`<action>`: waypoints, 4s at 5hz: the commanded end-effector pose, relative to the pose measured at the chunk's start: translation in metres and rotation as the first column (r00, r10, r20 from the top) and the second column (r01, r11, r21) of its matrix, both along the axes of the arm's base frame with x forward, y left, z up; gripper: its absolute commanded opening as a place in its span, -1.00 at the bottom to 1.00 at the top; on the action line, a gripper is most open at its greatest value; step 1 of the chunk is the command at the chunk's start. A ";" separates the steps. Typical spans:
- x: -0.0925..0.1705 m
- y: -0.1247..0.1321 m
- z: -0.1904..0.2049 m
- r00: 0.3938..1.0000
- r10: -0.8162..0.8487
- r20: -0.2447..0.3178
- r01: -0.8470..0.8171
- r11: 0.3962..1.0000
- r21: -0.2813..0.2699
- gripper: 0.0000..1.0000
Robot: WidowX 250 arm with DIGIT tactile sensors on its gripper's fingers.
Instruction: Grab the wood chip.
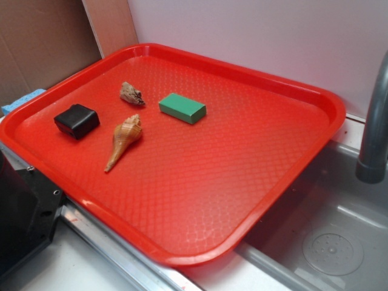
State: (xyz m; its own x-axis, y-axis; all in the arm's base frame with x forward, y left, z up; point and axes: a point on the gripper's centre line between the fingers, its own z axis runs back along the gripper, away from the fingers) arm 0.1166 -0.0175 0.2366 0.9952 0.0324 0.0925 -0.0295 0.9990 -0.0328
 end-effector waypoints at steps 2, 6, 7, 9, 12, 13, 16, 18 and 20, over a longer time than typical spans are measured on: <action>0.012 0.013 -0.005 0.982 0.189 -0.011 -0.189 0.979 -0.077 1.00; 0.080 0.068 -0.060 0.511 0.856 0.079 -0.852 0.516 -0.089 1.00; 0.095 0.082 -0.086 0.407 0.910 0.081 -0.899 0.415 -0.143 1.00; 0.122 0.101 -0.140 0.280 0.944 0.172 -0.940 0.306 -0.148 1.00; 0.142 0.103 -0.199 0.293 0.931 0.216 -0.952 0.306 -0.029 1.00; 0.144 0.105 -0.212 0.294 0.928 0.231 -0.953 0.303 -0.006 1.00; 0.142 0.109 -0.205 0.341 0.921 0.190 -0.936 0.351 -0.022 -1.00; 0.147 0.087 -0.142 0.691 0.721 0.059 -0.723 0.689 0.049 -1.00; 0.136 0.046 -0.082 0.918 0.395 -0.037 -0.396 0.918 -0.037 -1.00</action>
